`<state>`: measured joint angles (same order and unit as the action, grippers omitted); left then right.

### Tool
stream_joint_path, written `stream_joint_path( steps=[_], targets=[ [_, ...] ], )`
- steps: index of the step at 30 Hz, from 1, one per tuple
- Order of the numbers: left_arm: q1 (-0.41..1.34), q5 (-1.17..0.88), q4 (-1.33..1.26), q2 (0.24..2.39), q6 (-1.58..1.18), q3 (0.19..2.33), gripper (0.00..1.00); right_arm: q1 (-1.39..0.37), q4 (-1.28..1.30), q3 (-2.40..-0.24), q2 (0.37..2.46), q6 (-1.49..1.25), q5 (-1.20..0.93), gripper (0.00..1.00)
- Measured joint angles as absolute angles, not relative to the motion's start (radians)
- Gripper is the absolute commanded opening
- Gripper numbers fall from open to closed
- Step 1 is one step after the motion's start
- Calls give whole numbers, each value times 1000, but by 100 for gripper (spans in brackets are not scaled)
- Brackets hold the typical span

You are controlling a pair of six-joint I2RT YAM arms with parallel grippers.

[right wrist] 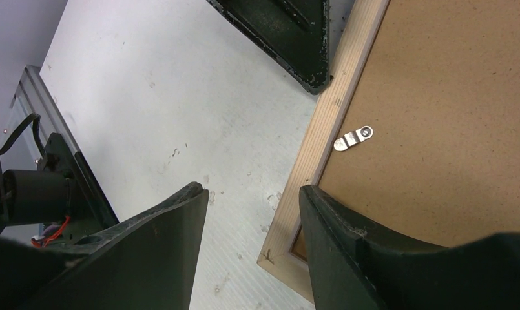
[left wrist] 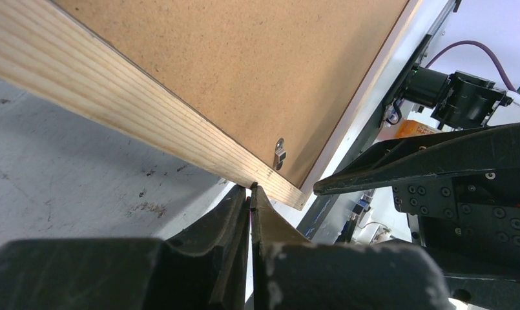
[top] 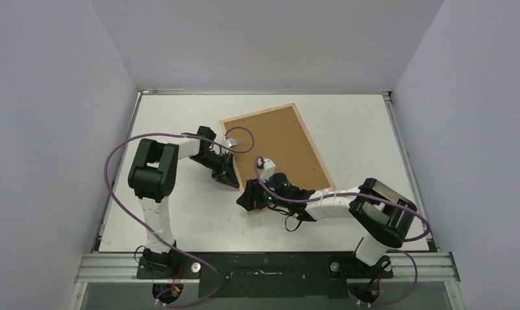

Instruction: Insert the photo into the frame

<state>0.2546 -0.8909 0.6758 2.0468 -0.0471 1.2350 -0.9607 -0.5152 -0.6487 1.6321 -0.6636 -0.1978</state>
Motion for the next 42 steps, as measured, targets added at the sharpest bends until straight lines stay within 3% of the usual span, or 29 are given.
stream_joint_path(
  steps=[33, 42],
  targets=[
    [253, -885, 687, 2065, -44, 1271, 0, -915, -672, -706, 1814, -690, -190, 51],
    [259, -887, 685, 2067, -41, 1275, 0, -912, -652, -673, 1771, -685, -191, 54]
  ],
)
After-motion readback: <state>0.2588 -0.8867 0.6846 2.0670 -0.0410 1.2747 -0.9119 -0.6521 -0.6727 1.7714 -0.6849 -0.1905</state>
